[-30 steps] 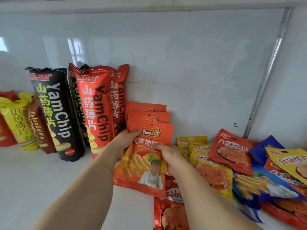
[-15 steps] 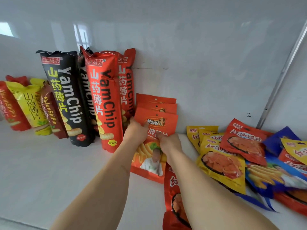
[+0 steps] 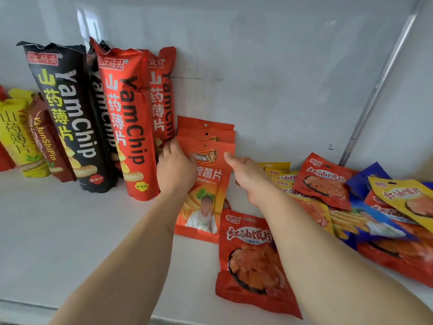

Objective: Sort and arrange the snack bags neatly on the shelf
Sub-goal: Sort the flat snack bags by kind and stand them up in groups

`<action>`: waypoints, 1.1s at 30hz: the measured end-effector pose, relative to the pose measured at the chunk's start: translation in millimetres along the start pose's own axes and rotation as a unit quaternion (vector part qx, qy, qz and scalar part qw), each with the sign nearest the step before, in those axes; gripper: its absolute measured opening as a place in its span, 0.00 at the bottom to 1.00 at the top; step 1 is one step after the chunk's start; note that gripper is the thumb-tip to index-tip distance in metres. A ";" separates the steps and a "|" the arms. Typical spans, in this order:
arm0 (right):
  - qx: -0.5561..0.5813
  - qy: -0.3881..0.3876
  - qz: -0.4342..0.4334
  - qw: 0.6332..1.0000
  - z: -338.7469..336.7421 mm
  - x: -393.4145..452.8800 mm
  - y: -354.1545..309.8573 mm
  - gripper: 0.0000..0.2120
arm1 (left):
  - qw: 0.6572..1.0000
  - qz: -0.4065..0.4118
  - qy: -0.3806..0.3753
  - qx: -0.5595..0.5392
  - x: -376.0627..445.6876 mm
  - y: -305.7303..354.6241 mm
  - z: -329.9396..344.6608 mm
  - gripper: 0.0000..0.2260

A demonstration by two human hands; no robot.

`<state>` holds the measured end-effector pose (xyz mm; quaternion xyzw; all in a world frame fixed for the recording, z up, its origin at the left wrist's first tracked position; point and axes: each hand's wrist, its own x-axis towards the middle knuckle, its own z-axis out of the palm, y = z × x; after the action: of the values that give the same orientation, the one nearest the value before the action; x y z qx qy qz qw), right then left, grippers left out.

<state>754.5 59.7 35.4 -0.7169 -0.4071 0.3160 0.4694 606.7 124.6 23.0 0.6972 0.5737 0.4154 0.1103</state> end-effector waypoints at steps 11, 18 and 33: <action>-0.443 -0.033 -0.163 0.881 -92.2 -64.4 51.7 0.19 | 0.997 0.072 -0.018 0.016 -121.9 58.3 -30.4 0.17; -0.481 -0.062 -0.174 0.857 -131.2 -74.1 78.3 0.20 | 0.986 0.024 -0.161 0.043 -195.0 80.6 -0.4 0.17; -0.363 -0.069 -0.152 0.916 -214.5 -75.2 104.4 0.20 | 0.963 0.067 -0.260 0.007 -217.3 150.3 67.7 0.12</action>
<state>928.4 -119.5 20.7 -0.7438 -0.6297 0.1195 0.1897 761.8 -95.0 -23.3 0.8190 0.4796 0.2223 0.2230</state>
